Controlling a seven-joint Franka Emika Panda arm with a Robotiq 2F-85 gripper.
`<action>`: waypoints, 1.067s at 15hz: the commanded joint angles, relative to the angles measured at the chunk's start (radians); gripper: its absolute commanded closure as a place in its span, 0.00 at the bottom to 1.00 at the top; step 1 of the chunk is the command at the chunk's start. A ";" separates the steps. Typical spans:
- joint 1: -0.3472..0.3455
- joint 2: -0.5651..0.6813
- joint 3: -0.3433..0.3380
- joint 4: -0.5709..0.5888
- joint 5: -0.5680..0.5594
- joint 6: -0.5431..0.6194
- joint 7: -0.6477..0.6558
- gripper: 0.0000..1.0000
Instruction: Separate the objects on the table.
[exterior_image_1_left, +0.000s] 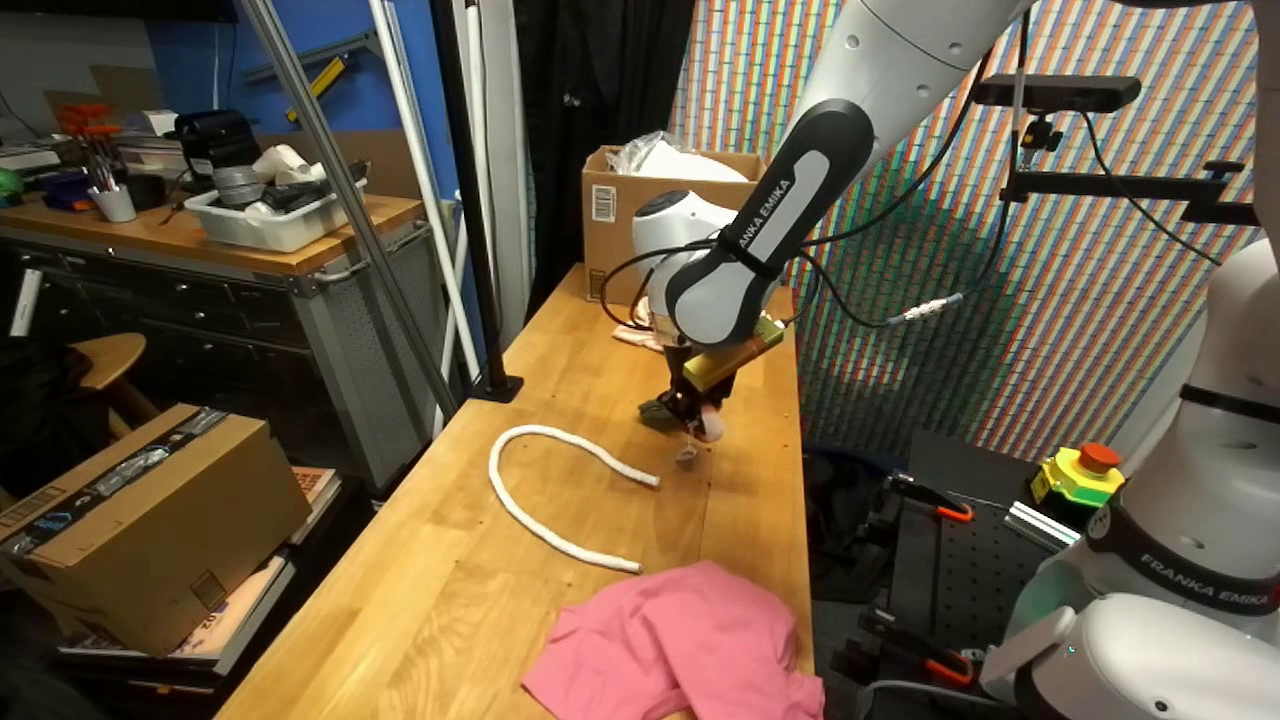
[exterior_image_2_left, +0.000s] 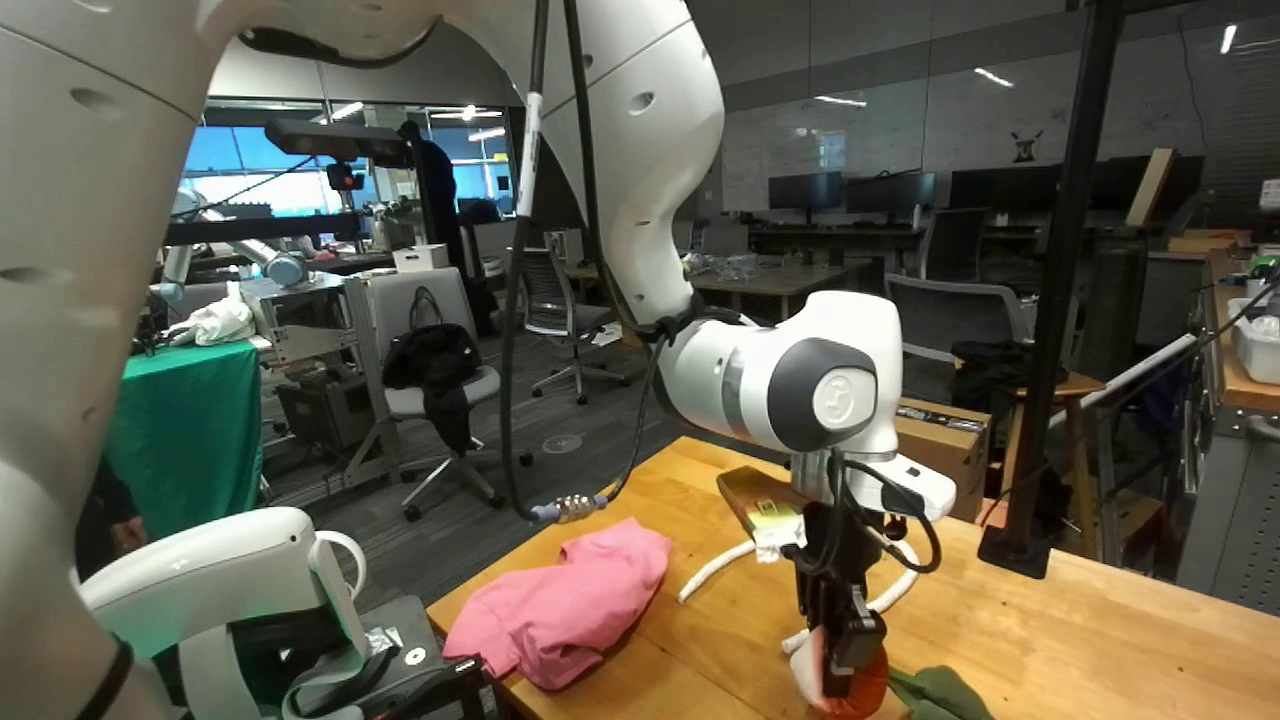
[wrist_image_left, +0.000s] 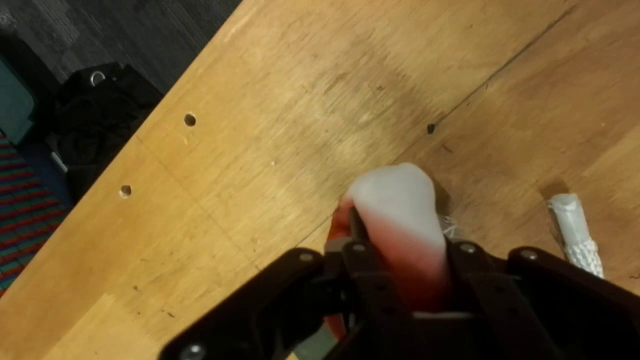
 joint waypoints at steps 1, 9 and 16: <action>0.002 -0.028 0.018 -0.036 0.010 -0.009 0.019 0.44; 0.029 -0.083 0.018 -0.054 -0.020 -0.044 0.045 0.00; 0.031 -0.147 0.101 0.009 -0.010 -0.076 -0.027 0.00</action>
